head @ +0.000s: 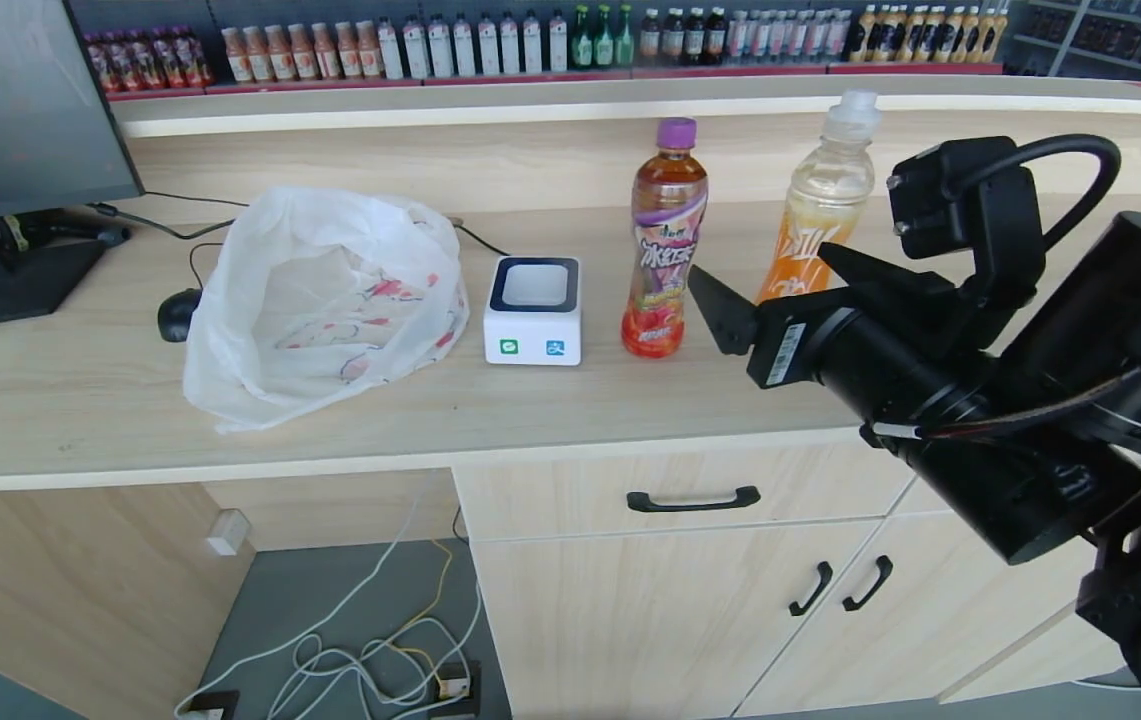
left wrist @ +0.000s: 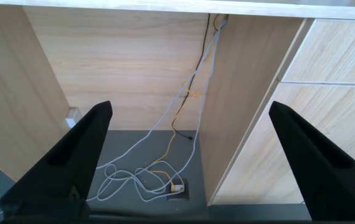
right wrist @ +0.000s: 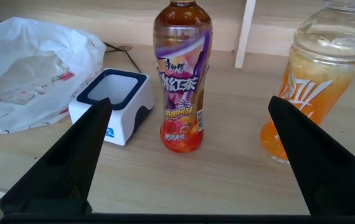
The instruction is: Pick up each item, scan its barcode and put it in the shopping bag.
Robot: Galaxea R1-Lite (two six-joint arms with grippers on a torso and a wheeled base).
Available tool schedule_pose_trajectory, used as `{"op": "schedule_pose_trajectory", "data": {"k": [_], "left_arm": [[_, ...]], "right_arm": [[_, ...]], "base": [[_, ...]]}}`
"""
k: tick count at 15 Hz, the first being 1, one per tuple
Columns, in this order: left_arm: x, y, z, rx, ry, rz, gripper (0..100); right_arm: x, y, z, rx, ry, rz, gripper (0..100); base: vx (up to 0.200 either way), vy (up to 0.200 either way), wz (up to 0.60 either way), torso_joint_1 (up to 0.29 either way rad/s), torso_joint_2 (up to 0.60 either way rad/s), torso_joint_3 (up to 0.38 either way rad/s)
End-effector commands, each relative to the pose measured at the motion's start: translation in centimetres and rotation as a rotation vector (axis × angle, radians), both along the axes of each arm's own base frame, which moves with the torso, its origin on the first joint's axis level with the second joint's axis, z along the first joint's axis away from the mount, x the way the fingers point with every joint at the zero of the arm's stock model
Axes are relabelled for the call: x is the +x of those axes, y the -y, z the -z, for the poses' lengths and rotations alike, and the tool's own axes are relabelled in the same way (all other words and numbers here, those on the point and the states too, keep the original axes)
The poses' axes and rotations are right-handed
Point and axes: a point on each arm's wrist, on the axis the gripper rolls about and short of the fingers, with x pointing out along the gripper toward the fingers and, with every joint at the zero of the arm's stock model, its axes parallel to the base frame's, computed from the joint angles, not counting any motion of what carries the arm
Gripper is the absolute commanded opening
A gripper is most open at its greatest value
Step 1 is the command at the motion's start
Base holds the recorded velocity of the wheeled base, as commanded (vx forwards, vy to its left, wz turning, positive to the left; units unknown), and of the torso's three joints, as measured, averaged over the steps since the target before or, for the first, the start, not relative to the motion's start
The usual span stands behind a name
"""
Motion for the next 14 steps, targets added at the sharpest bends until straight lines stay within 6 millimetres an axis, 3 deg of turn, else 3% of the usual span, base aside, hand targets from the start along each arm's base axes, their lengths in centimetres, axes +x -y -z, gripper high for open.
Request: {"op": "schedule_pose_trajectory", "data": {"k": [1,6,14], "left_arm": [[0.0,0.0,0.0,0.0,-0.001,0.0,100],[0.0,0.0,0.0,0.0,-0.001,0.0,100],[0.0,0.0,0.0,0.0,0.0,0.0,100]], "right_arm": [[0.9,-0.9,1.3,-0.014,-0.012,-0.002,100],[2.0,-1.9,2.9,-0.063,-0.027,-0.021,100],[4.5,-3.7,3.4,-0.049,-0.016,-0.013,100]], "base": [[0.0,0.0,0.0,0.0,0.0,0.0],[0.0,0.0,0.0,0.0,0.0,0.0],[0.0,0.0,0.0,0.0,0.0,0.0]]}}
